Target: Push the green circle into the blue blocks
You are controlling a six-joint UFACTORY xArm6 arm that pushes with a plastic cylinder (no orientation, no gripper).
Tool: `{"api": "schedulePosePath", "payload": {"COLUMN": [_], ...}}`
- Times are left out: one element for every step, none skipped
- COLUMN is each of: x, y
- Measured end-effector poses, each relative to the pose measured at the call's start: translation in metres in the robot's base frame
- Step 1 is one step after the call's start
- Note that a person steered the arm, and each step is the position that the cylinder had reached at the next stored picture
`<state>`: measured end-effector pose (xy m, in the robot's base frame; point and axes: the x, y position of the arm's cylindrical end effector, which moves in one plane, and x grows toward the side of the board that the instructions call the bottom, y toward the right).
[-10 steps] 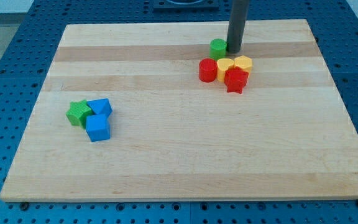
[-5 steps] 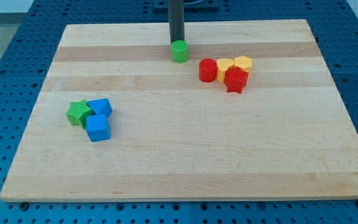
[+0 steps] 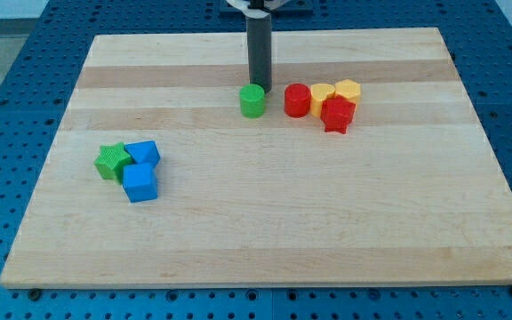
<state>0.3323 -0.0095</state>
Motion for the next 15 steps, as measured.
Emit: {"api": "schedulePosePath", "payload": {"x": [0.017,0.046,0.077,0.096,0.095,0.072,0.045,0.047,0.06,0.07,0.073,0.081,0.094,0.104,0.113], "y": [0.0,0.0,0.0,0.0,-0.035,-0.059,-0.069,-0.07,-0.067,-0.068,-0.075,-0.083,-0.083,-0.084,-0.093]}}
